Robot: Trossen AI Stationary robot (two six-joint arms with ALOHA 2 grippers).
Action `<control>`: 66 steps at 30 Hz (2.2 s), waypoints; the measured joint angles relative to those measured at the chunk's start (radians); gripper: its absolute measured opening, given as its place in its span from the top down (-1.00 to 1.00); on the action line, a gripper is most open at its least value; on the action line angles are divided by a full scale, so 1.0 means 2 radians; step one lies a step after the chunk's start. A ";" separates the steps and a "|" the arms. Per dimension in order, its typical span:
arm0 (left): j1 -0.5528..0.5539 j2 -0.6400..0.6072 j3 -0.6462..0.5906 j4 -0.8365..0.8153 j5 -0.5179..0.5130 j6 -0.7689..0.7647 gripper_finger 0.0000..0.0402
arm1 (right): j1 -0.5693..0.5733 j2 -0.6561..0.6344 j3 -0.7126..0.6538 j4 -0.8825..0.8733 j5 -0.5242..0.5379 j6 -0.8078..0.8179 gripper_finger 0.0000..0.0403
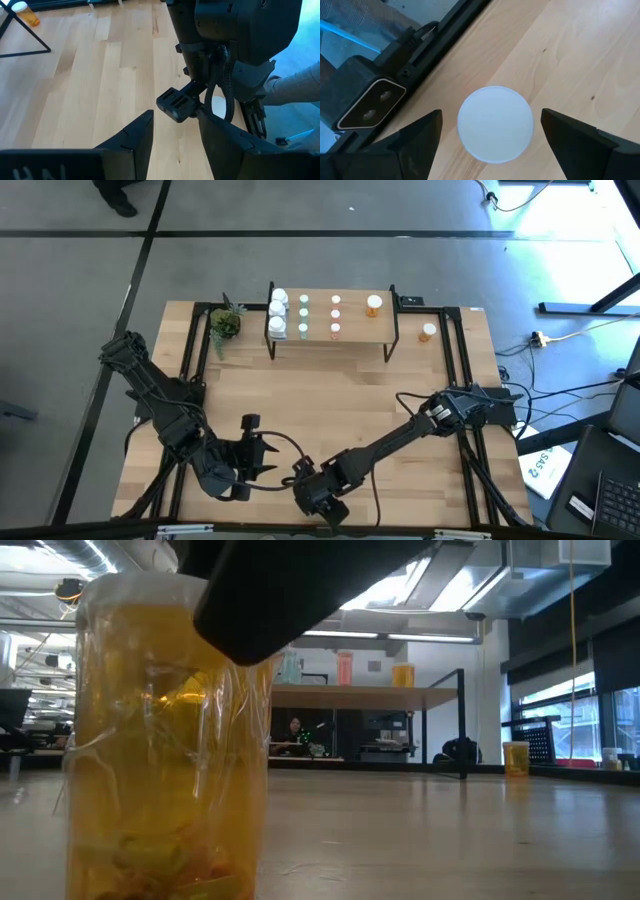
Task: Pick and place medicine bottles onto shelf by color
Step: Put the bottom orange pill bottle on the shelf aligned with the other orange pill bottle
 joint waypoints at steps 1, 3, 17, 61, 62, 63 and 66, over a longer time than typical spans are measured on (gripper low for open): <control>0.000 0.000 0.000 0.000 0.000 0.000 0.25 | 0.000 0.000 0.000 0.000 0.000 -0.001 -0.70; 0.000 0.000 0.000 0.000 0.000 0.000 0.25 | 0.000 0.000 0.000 0.000 0.000 0.002 -0.70; 0.000 0.000 0.000 0.000 0.000 0.000 0.25 | 0.000 0.000 0.000 0.002 -0.007 0.014 -0.60; 0.000 0.000 0.000 0.000 0.000 0.000 0.25 | 0.001 -0.001 0.000 0.001 -0.022 -0.014 -0.18; 0.000 0.000 0.000 0.000 0.000 0.000 0.25 | 0.001 -0.001 0.000 0.001 -0.022 -0.015 -0.19; 0.000 0.000 0.000 0.000 0.000 0.000 0.25 | 0.001 -0.001 0.000 0.001 -0.022 -0.014 -0.19; 0.000 0.000 0.000 0.000 0.000 0.000 0.25 | 0.001 -0.001 0.000 0.001 -0.027 -0.013 -0.19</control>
